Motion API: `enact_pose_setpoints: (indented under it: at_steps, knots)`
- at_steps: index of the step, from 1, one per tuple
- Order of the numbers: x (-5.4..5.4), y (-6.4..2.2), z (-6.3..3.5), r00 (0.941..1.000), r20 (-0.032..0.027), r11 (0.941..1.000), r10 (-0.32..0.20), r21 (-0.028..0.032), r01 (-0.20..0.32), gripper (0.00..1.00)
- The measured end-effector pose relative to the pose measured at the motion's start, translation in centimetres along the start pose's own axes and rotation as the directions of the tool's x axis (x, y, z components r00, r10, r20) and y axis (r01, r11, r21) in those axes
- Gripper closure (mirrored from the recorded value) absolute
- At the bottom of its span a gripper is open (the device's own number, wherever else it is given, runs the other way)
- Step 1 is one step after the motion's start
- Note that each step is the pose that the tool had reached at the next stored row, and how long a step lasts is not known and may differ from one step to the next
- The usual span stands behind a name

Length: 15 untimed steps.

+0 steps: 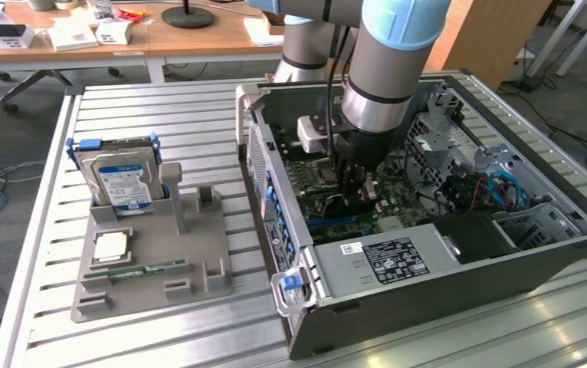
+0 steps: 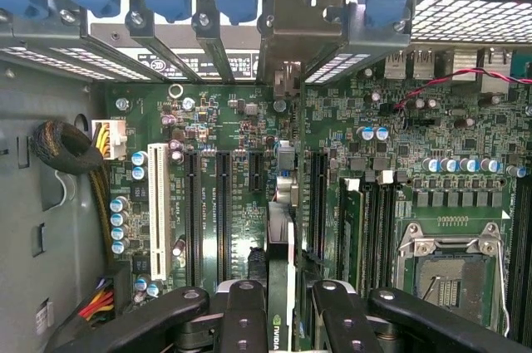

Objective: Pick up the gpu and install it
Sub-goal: 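Insert the gpu into the slot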

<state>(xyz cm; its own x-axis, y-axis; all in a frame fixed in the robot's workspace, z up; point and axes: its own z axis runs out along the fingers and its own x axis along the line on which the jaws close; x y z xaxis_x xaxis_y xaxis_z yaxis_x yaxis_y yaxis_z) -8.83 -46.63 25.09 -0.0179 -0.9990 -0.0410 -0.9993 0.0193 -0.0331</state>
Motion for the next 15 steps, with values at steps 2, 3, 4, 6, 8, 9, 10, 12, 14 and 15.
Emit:
enact_pose_setpoints:
  at_steps: [2, 3, 4, 6, 8, 9, 10, 12, 14, 15]
  knots:
    - [0.00, 0.00, 0.00, 1.0000, -0.0001, 1.0000, 0.000, 0.0000, 0.000, 0.74]
    - [0.01, 0.00, 0.02, 1.0000, -0.0001, 1.0000, 0.000, -0.0001, 0.000, 0.74]
    - [0.00, 0.00, 0.06, 1.0000, 0.0001, 1.0000, 0.000, 0.0000, 0.000, 0.74]
    - [0.01, 0.00, 0.09, 1.0000, 0.0000, 1.0000, 0.000, 0.0000, 0.000, 0.74]
    - [0.01, 0.00, 0.11, 1.0000, -0.0001, 1.0000, 0.000, -0.0001, 0.000, 0.74]
    - [0.01, 0.01, 0.13, 1.0000, -0.0001, 1.0000, 0.000, -0.0001, 0.000, 0.74]
    - [0.01, 0.01, 0.13, 1.0000, -0.0001, 1.0000, 0.000, -0.0001, 0.000, 0.74]
    - [0.01, 0.01, 0.13, 1.0000, -0.0001, 1.0000, 0.000, -0.0001, 0.000, 0.74]
    - [0.01, 0.01, 0.13, 1.0000, 0.0000, 1.0000, 0.000, 0.0000, 0.000, 0.74]
    - [0.01, 0.01, 0.13, 1.0000, 0.0000, 1.0000, 0.000, 0.0000, 0.000, 0.74]
